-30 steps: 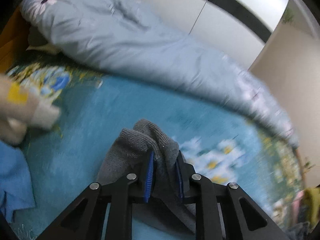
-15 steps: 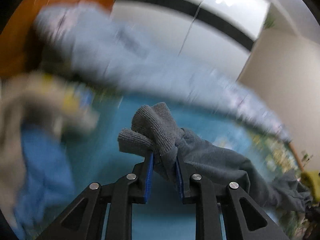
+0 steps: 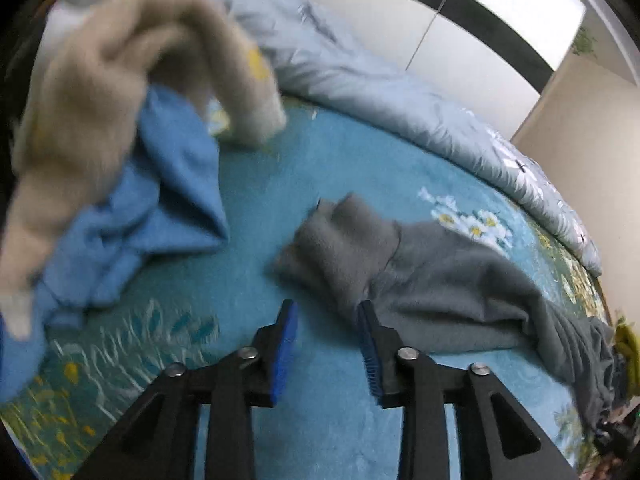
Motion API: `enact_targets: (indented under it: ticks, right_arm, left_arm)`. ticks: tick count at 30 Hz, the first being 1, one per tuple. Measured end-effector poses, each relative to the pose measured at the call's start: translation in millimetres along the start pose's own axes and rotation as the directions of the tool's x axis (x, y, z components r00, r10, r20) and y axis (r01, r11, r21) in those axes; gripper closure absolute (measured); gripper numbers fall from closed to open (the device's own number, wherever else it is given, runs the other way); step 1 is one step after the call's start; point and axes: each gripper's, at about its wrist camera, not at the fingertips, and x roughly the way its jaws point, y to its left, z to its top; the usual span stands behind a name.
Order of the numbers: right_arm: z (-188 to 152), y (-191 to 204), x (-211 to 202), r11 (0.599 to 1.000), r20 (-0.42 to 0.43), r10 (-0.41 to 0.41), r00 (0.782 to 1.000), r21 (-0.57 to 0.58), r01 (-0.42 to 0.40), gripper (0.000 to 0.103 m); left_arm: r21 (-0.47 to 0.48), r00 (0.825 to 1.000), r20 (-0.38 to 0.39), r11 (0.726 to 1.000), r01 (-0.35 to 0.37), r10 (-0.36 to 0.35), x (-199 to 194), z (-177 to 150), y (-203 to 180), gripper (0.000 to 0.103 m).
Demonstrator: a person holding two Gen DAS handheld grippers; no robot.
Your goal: Fold clothes
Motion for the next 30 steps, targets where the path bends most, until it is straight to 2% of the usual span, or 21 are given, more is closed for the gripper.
enact_targets:
  ticks: [1,6,11,12,13,14,17,22,25,27,29,30]
  right_arm:
    - [-0.2,2.2,-0.8,1.000,-0.003,-0.003,1.000,-0.005,0.003,0.084]
    - [-4.7,13.3,-7.3,1.000,0.000,-0.018,1.000,-0.022,0.018,0.082]
    - [-9.5,12.5,-22.0,0.998,0.015,-0.052,0.999,-0.032,0.052,0.081]
    - [-10.4,10.9,-26.5,0.998,0.021,-0.057,0.998,-0.032,0.058,0.081]
    - [-11.2,9.0,-32.1,0.998,0.032,-0.063,0.998,-0.030,0.064,0.081]
    - [-12.0,6.5,-38.1,0.998,0.043,-0.065,0.997,-0.024,0.066,0.080]
    - [-12.9,-0.4,-53.6,0.997,0.067,-0.071,0.995,-0.005,0.071,0.080]
    - [-15.4,-1.8,-74.2,0.998,0.095,-0.065,0.993,-0.006,0.066,0.080]
    - [-19.0,1.4,-82.3,0.999,0.113,-0.038,0.993,-0.017,0.040,0.080]
    - [-23.4,2.1,-82.8,0.999,0.113,-0.026,0.993,-0.025,0.029,0.080]
    - [-28.8,1.7,-80.3,0.999,0.107,-0.019,0.994,-0.029,0.023,0.080]
    - [-31.5,0.1,-78.8,0.999,0.103,-0.014,0.995,-0.027,0.017,0.080]
  left_arm:
    - [0.006,1.000,0.004,1.000,-0.008,0.008,1.8,6.9,-2.8,0.044]
    - [0.013,1.000,0.010,1.000,-0.003,0.002,34.7,48.6,-18.7,0.044]
    - [-0.079,0.995,-0.101,0.997,0.018,-0.026,82.7,65.9,-18.2,0.045]
    - [-0.093,0.993,-0.116,0.995,0.023,-0.034,86.3,64.7,-18.0,0.061]
    - [-0.101,0.991,-0.128,0.995,0.020,-0.033,87.7,61.8,-17.5,0.089]
    - [-0.107,0.991,-0.135,0.994,0.010,-0.025,87.1,57.5,-16.6,0.093]
    - [-0.121,0.995,-0.095,0.992,0.032,-0.043,75.3,47.7,-15.5,0.095]
    - [-0.126,0.987,0.004,0.979,0.162,-0.162,26.9,51.6,-24.8,0.096]
    - [-0.068,0.966,0.101,0.967,0.247,-0.239,-23.8,57.9,-34.3,0.096]
    - [-0.020,0.936,0.178,0.950,0.312,-0.304,-64.6,59.5,-35.3,0.096]
    - [0.038,0.897,0.253,0.930,0.365,-0.363,-107.2,57.4,-34.4,0.096]
    - [0.063,0.887,0.278,0.928,0.366,-0.369,-123.6,50.5,-30.8,0.100]
